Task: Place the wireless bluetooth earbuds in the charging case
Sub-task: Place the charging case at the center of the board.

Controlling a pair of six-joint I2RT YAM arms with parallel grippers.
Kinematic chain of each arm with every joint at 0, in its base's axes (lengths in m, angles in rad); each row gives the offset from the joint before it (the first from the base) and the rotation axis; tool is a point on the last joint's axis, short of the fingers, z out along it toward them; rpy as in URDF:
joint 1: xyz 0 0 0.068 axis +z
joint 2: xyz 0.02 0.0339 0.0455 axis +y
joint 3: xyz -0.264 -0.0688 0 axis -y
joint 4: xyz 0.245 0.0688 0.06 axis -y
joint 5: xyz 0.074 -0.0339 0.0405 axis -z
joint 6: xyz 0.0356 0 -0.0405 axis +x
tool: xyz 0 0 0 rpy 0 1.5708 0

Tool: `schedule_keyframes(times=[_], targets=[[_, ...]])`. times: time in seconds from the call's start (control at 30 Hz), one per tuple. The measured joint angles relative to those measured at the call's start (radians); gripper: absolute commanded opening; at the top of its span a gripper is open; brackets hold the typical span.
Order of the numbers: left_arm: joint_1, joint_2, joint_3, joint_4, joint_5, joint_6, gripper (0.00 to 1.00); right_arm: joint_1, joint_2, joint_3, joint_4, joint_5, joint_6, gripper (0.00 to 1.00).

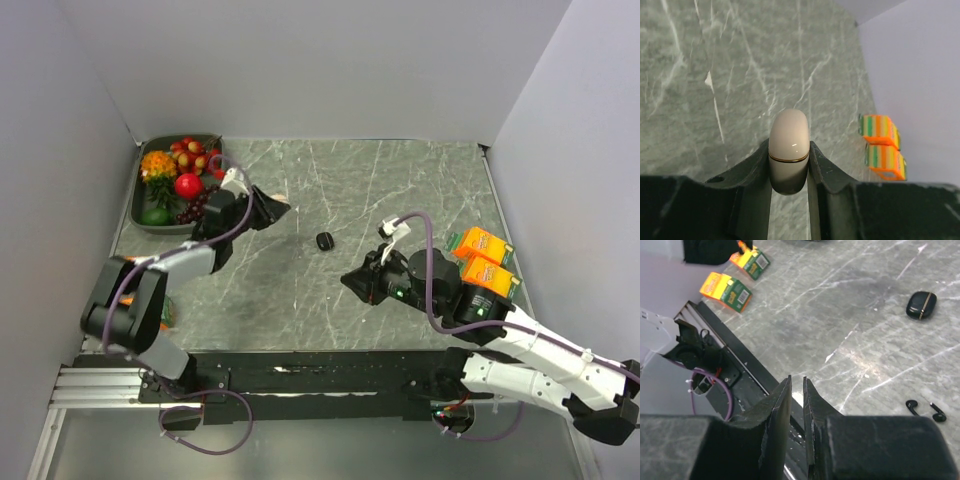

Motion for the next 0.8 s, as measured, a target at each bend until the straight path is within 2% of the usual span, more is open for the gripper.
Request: schedule_keyframes(times=[0.3, 0.53, 0.6, 0.63, 0.7, 0.8], targets=[[0.084, 0.332, 0.227, -0.181, 0.174, 0.021, 0.02, -0.004, -0.065, -0.067, 0.039, 0.020, -0.001, 0.24], [0.144, 0.510, 0.299, -0.219, 0.250, 0.027, 0.02, -0.008, -0.065, -0.071, 0.039, 0.032, -0.007, 0.24], [0.148, 0.519, 0.318, -0.224, 0.251, 0.038, 0.08, -0.008, -0.063, -0.071, 0.039, 0.032, -0.008, 0.24], [0.148, 0.523, 0.322, -0.224, 0.253, 0.042, 0.19, -0.008, -0.062, -0.071, 0.039, 0.032, -0.009, 0.24], [0.147, 0.528, 0.328, -0.223, 0.258, 0.046, 0.28, -0.008, -0.058, -0.071, 0.039, 0.032, -0.011, 0.24], [0.147, 0.531, 0.331, -0.224, 0.262, 0.048, 0.53, -0.008, -0.047, -0.071, 0.039, 0.033, -0.011, 0.25]])
